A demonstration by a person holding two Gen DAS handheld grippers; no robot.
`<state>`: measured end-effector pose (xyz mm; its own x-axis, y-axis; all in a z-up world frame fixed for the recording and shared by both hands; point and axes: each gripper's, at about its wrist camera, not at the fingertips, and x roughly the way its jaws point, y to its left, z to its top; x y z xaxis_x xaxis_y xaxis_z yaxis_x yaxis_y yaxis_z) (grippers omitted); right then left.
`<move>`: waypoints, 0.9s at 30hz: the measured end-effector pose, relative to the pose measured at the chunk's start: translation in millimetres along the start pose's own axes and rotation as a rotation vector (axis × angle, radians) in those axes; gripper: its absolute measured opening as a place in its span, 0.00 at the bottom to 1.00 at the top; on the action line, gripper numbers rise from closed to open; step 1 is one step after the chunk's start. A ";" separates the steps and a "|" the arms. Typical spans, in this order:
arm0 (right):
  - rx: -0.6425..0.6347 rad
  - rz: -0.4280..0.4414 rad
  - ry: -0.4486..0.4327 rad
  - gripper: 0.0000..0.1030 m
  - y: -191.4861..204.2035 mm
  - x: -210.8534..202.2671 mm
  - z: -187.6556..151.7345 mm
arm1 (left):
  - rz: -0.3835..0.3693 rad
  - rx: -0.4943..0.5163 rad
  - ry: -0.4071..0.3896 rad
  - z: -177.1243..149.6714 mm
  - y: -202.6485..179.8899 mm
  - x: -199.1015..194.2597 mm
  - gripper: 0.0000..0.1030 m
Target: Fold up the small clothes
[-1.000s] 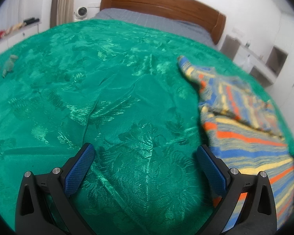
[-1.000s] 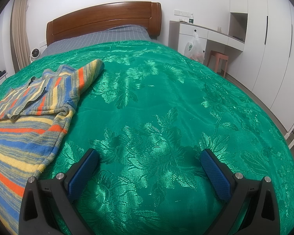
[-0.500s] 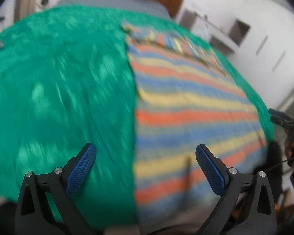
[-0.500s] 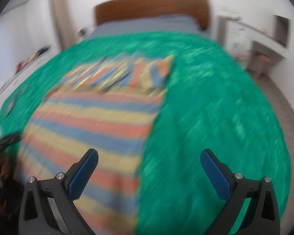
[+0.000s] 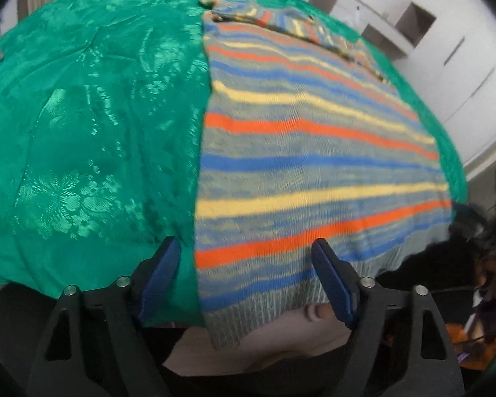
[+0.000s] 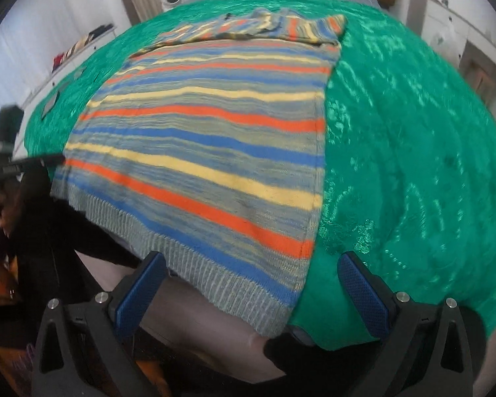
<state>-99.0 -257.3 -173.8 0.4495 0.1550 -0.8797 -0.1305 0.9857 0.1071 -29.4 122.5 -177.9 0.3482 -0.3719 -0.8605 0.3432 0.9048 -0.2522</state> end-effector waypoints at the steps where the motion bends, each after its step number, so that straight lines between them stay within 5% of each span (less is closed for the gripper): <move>1: 0.011 0.012 0.002 0.98 -0.4 -0.2 -0.2 | 0.015 0.014 0.013 0.0 -0.7 -0.2 0.67; 4: 0.032 0.035 0.027 0.80 2.6 -6.6 -9.3 | 0.028 0.012 0.074 -9.0 4.2 -1.4 0.35; 5: 0.047 0.048 0.044 0.65 1.2 -5.7 -9.5 | 0.018 -0.002 0.097 -11.3 7.6 -1.5 0.19; 7: 0.082 0.083 0.079 0.49 -0.7 -3.1 -14.6 | -0.001 -0.017 0.132 -17.6 7.1 2.1 0.07; 9: 0.115 0.122 0.108 0.08 -3.0 1.7 -17.1 | 0.001 -0.007 0.121 -21.3 7.5 -3.1 0.05; 13: 0.207 0.219 0.059 0.08 -12.9 -9.9 -17.5 | -0.104 -0.044 0.042 -22.7 16.3 -42.6 0.04; 19: 0.251 0.356 -0.126 0.08 -21.1 -53.8 9.9 | -0.243 -0.077 -0.177 9.0 30.5 -106.1 0.04; 23: 0.233 0.354 -0.279 0.08 -33.3 -66.9 67.5 | -0.254 -0.097 -0.319 68.1 35.7 -105.5 0.04; 27: 0.208 0.280 -0.384 0.08 -53.1 -51.9 143.7 | -0.208 -0.112 -0.393 162.5 34.4 -63.7 0.04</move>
<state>11.6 -308.0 -67.3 0.7194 0.3896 -0.5751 -0.1312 0.8892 0.4383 102.0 143.7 -59.8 0.5940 -0.5789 -0.5585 0.3522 0.8114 -0.4665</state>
